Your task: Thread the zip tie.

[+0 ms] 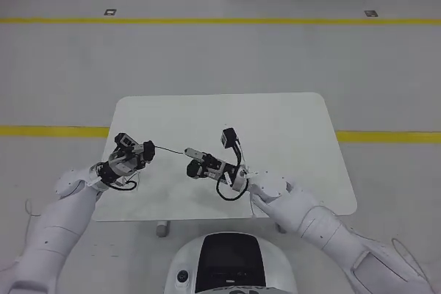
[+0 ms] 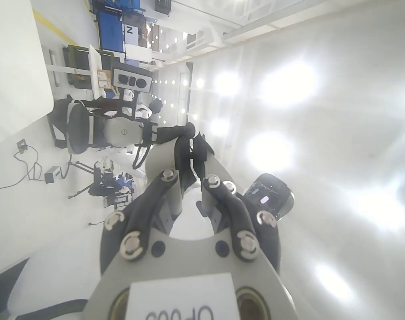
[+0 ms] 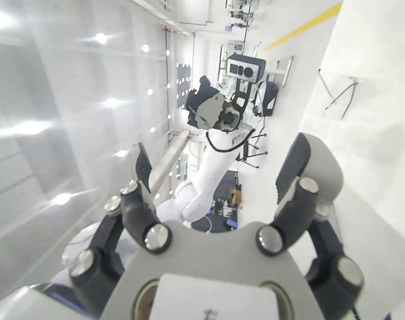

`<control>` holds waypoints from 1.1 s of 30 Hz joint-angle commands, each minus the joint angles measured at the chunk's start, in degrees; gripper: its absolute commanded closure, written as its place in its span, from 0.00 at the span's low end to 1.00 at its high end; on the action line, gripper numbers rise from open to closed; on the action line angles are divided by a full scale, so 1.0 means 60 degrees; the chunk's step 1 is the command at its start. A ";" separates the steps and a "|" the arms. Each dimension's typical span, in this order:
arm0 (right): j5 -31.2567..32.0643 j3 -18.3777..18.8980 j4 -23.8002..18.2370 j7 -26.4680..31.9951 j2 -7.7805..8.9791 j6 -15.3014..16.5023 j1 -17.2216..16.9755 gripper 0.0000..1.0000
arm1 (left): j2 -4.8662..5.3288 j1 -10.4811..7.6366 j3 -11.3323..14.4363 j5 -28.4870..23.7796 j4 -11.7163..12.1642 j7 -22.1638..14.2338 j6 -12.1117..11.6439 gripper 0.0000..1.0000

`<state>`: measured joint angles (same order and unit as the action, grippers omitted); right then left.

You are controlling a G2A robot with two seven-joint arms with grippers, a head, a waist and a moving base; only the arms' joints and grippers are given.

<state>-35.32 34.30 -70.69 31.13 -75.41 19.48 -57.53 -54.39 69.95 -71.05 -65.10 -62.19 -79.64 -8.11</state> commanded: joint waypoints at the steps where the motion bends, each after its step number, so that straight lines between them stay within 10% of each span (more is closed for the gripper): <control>1: -0.0399 0.0139 0.0395 0.0751 -0.0165 0.0000 0.0028 0.00 | 0.0041 -0.0010 0.0121 -0.0145 0.0012 0.0000 0.0020 1.00; 8: -0.1197 0.0533 0.1617 0.2545 -0.0837 0.0000 0.0261 0.00 | 0.0195 -0.0219 0.0742 -0.0290 -0.0059 0.0000 -0.0081 1.00; 20: -0.1320 0.0627 0.1544 0.2526 -0.0865 0.0000 0.0178 0.00 | 0.0242 -0.0207 0.0988 -0.0677 -0.0479 0.0128 -0.0219 1.00; 33: -0.1868 0.0463 0.3196 0.5822 -0.1293 -0.0150 0.1179 0.00 | 0.0245 -0.0561 0.1563 -0.0267 -0.0014 0.0000 -0.0598 1.00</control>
<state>-46.05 37.37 -52.63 65.35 -82.71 18.46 -51.14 -53.03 66.63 -61.96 -66.31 -62.63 -79.64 -11.62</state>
